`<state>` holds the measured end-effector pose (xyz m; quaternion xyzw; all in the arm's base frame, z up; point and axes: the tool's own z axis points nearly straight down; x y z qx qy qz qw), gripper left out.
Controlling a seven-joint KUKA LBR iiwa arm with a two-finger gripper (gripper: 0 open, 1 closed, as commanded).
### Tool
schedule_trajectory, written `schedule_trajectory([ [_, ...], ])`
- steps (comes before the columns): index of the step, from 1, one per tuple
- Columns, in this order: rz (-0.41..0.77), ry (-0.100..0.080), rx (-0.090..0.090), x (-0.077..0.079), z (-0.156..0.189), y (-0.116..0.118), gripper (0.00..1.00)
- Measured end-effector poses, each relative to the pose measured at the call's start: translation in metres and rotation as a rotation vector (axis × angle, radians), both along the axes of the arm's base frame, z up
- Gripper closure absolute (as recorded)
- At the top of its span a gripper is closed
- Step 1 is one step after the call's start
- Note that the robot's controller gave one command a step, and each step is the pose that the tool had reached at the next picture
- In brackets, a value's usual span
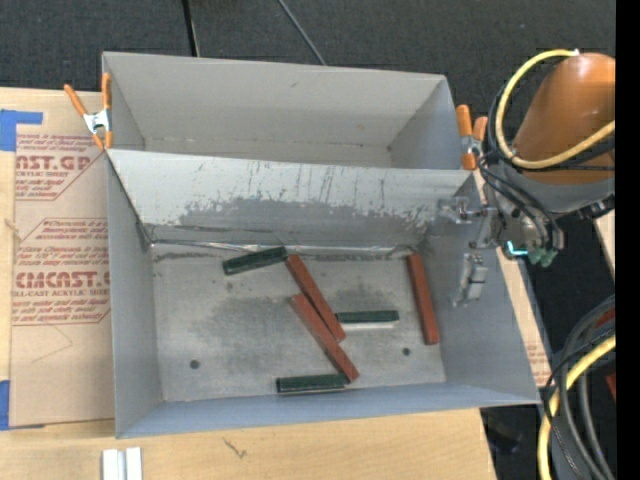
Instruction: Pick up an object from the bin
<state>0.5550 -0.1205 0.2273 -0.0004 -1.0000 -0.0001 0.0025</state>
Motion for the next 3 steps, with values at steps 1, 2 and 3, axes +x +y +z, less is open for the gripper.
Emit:
schedule_trajectory([
  [1,0.002,-0.007,-0.001,0.002,0.004,0.000,0.00],
  [2,0.064,-0.013,-0.002,-0.001,-0.046,0.013,0.00],
  [3,0.001,-0.008,0.000,-0.034,-0.100,0.016,0.00],
])
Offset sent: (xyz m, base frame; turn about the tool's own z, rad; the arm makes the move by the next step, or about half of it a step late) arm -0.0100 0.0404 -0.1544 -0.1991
